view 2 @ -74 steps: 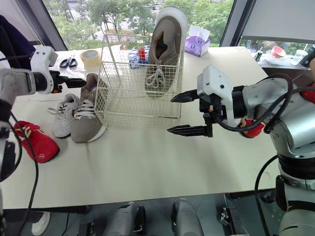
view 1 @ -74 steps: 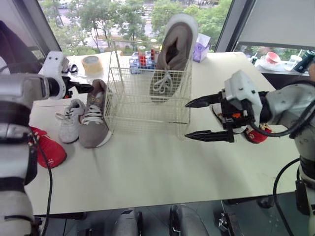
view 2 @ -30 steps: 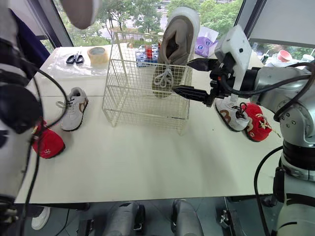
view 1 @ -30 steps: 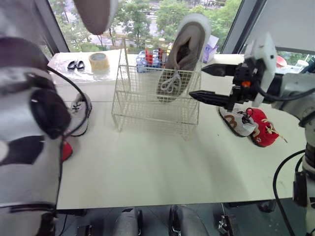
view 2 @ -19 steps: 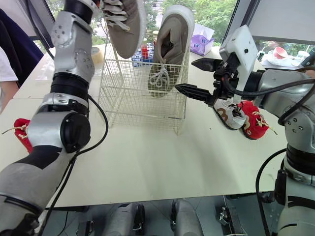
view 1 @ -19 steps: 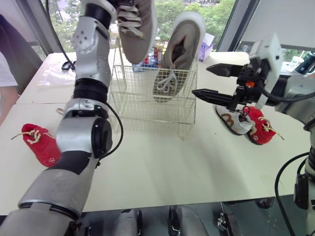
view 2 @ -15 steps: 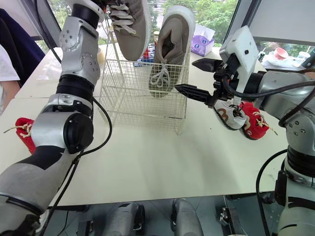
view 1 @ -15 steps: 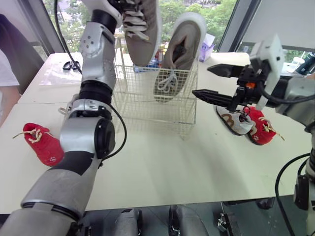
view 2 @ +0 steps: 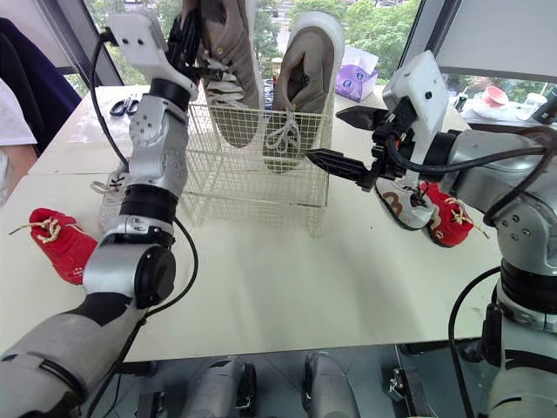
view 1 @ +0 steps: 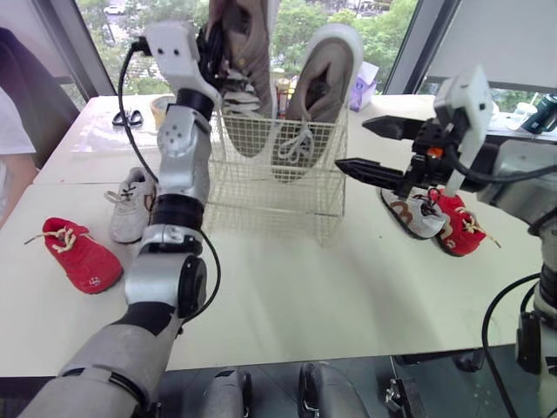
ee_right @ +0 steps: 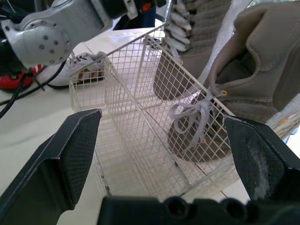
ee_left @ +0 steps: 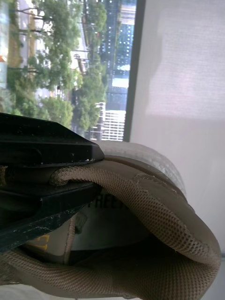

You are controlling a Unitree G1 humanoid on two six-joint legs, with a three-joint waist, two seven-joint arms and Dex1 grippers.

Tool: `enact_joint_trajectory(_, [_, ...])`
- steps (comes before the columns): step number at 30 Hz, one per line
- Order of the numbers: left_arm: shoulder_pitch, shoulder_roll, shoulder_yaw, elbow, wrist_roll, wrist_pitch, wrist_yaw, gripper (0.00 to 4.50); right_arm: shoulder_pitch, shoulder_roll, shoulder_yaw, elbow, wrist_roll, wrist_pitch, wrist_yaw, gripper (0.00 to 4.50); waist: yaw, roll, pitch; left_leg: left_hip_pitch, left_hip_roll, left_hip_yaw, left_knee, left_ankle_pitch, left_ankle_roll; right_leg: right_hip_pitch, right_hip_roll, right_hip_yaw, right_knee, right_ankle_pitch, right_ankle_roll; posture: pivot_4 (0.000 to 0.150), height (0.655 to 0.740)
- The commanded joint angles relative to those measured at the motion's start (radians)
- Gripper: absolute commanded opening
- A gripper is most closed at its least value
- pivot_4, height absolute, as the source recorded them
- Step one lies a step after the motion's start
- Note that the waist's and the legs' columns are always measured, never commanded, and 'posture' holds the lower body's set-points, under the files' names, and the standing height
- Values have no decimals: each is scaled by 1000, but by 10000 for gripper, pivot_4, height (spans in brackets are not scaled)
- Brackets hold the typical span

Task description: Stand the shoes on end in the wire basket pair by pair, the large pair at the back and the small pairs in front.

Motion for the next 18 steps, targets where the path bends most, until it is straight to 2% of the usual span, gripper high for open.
enact_joint_trajectory(1, [62,5,-21,-150,-10,98,7,370,-33,5,-1,11,-13,-42,12,45000,0,0,0,0,0,0,0,0,0,0,0,0,0,0,0,1500,7400])
enact_joint_trajectory(11, [326,20,-58,-588,-47,427,30,370,-41,26,44,63,-40,-92,55,45000,0,0,0,0,1,0,0,1,-1,0,0,1,-1,0,0,1500,7400])
enact_joint_trajectory(12, [336,28,-50,-618,-62,452,24,8905,-42,30,48,68,-44,-95,56,45000,-1,0,0,0,1,0,0,1,-1,0,0,1,-1,0,0,1500,7400])
enact_joint_trajectory(14, [345,47,-38,-671,-87,503,18,16648,-43,37,51,75,-49,-100,61,45000,0,0,0,0,1,0,0,1,-1,0,0,1,0,0,0,1500,7400])
enact_joint_trajectory(18, [372,154,-28,-793,-148,656,-52,37688,-40,45,59,89,-58,-107,69,45000,-1,0,0,0,1,-1,0,1,-1,0,1,1,0,0,0,1500,7400])
